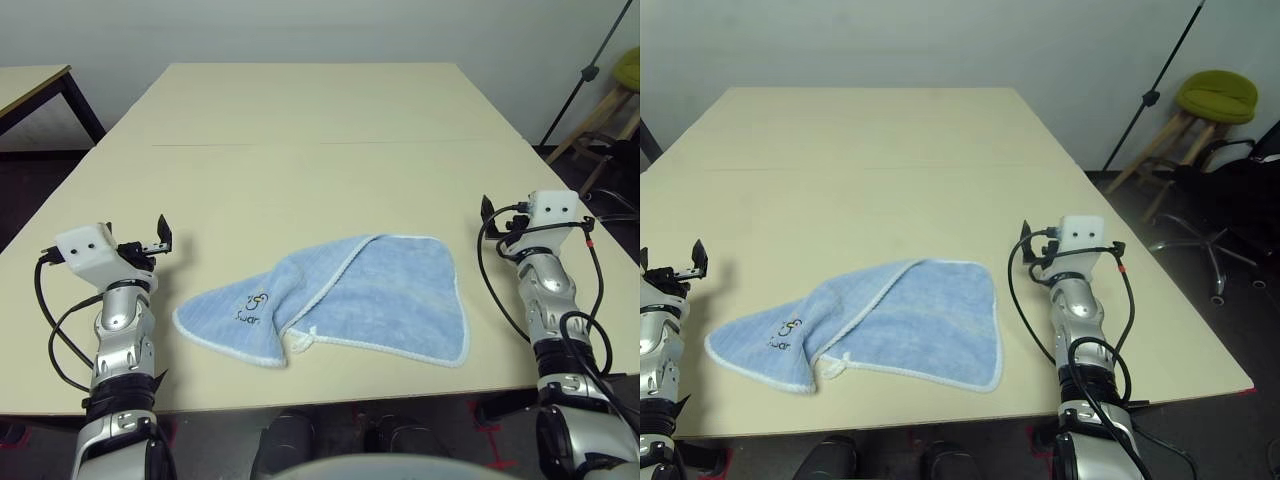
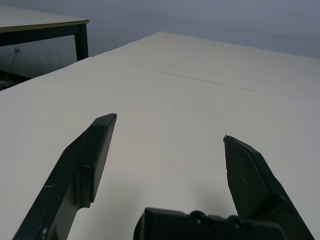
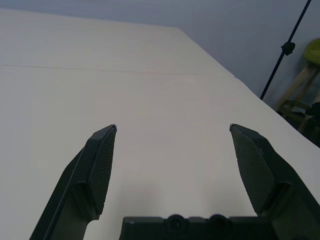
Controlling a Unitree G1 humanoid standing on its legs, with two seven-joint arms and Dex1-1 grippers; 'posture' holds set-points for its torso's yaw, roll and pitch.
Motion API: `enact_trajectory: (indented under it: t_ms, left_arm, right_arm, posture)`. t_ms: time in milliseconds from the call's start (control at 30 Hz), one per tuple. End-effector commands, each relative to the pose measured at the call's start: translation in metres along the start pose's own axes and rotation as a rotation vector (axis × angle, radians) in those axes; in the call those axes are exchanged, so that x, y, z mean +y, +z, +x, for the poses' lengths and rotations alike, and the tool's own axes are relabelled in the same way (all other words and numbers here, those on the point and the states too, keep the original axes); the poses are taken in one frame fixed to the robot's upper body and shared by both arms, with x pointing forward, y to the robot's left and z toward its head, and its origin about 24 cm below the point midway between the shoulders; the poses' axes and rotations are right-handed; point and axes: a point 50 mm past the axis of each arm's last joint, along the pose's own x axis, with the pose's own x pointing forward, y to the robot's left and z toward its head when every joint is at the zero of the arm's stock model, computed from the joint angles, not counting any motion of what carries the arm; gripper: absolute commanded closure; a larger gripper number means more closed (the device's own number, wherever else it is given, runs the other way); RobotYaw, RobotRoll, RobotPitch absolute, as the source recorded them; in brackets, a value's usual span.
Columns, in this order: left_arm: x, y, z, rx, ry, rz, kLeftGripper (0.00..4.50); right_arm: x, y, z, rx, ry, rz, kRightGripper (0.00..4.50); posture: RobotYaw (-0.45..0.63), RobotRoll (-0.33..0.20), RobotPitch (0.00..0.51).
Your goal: Fold the towel and set it aside.
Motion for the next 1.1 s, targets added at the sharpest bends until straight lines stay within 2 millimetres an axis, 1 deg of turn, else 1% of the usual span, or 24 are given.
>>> enact_trajectory:
  t_ms: [33,100,167,233,367,500,600,700,833,900,1000,1033,1100]
  left_arm:
    - [0.001,0.005,0.001,-0.004,-0.024,-0.008,0.00]
    - [0.006,0.017,0.005,-0.030,-0.057,-0.012,0.00]
    - [0.007,0.027,0.005,-0.048,-0.126,0.000,0.00]
    - [0.005,0.035,0.005,-0.047,-0.216,0.010,0.00]
    - [0.001,0.050,0.006,-0.029,-0.395,-0.014,0.00]
    - [-0.004,0.068,0.003,0.004,-0.607,-0.020,0.00]
    - [-0.009,0.081,-0.002,0.036,-0.780,0.041,0.00]
    - [-0.018,0.091,-0.007,0.085,-0.926,0.051,0.00]
    - [-0.029,0.100,-0.015,0.140,-1.084,0.049,0.00]
    - [-0.035,0.104,-0.022,0.170,-1.165,0.041,0.00]
    - [-0.040,0.106,-0.034,0.232,-1.287,0.052,0.00]
    - [-0.042,0.106,-0.038,0.237,-1.326,0.078,0.00]
    - [-0.044,0.106,-0.045,0.280,-1.405,0.095,0.00]
  right_arm:
    - [-0.004,0.002,0.004,0.012,0.046,-0.011,0.02]
    - [-0.005,0.007,0.007,0.018,0.132,-0.027,0.02]
    - [-0.006,0.011,0.011,0.059,0.240,-0.034,0.02]
    - [-0.006,0.016,0.014,0.089,0.336,-0.061,0.02]
    - [-0.001,0.026,0.020,0.159,0.484,-0.062,0.02]
    - [0.004,0.030,0.024,0.301,0.634,-0.119,0.02]
    - [0.003,0.032,0.028,0.480,0.669,-0.223,0.02]
    - [0.005,0.039,0.028,0.610,0.763,-0.191,0.02]
    - [0.008,0.049,0.032,0.699,0.820,-0.177,0.02]
    - [0.012,0.053,0.030,0.753,0.871,-0.151,0.02]
    - [0.014,0.053,0.027,0.818,0.914,-0.160,0.02]
    - [0.015,0.051,0.027,0.834,0.920,-0.169,0.02]
    - [0.017,0.047,0.025,0.873,0.932,-0.191,0.02]
  posture:
    - [0.19,0.000,0.019]
    - [0.19,0.000,0.022]
    - [0.20,0.000,0.021]
    - [0.21,0.000,0.023]
    - [0.23,0.000,0.027]
    - [0.23,0.000,0.038]
    - [0.23,0.000,0.054]
    - [0.23,0.000,0.061]
    - [0.25,0.000,0.059]
    - [0.25,0.000,0.057]
    - [0.25,0.000,0.057]
    - [0.26,0.000,0.047]
    - [0.26,0.000,0.047]
